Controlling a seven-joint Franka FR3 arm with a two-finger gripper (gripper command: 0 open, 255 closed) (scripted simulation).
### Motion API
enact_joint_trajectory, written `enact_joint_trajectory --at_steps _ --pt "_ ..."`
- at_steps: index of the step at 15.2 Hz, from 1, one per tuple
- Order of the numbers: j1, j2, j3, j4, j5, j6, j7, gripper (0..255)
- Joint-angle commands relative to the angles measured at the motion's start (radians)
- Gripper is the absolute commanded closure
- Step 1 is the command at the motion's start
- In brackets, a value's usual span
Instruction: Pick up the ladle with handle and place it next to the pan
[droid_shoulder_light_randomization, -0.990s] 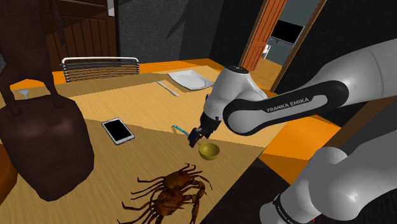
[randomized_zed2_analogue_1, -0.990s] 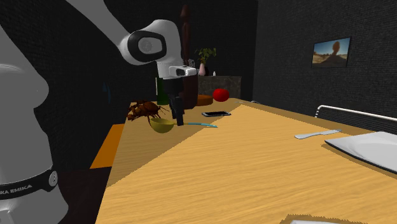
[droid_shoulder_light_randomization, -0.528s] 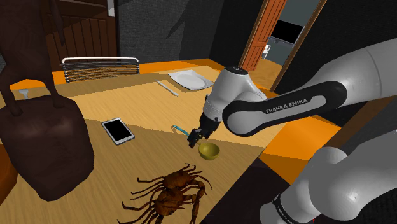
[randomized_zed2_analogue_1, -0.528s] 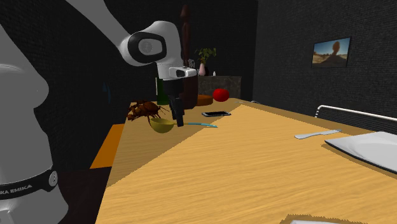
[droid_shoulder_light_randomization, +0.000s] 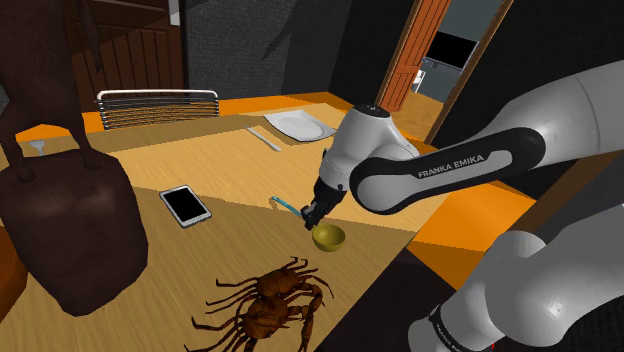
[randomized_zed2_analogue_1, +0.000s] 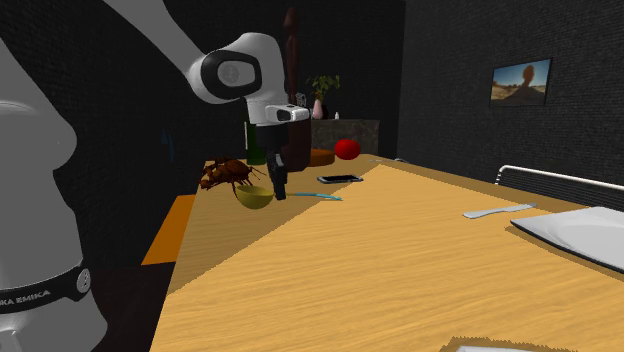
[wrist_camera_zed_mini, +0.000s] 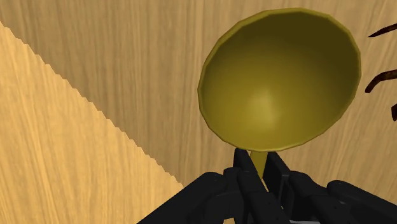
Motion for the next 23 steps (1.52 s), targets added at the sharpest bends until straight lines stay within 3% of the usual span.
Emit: enact_joint_trajectory --at_steps 1,23 --pt "0.0 0.0 0.0 0.0 0.0 0.0 0.0 255" --pt "0.004 -0.157 -0.026 0.172 0.002 -0.329 -0.009 255"
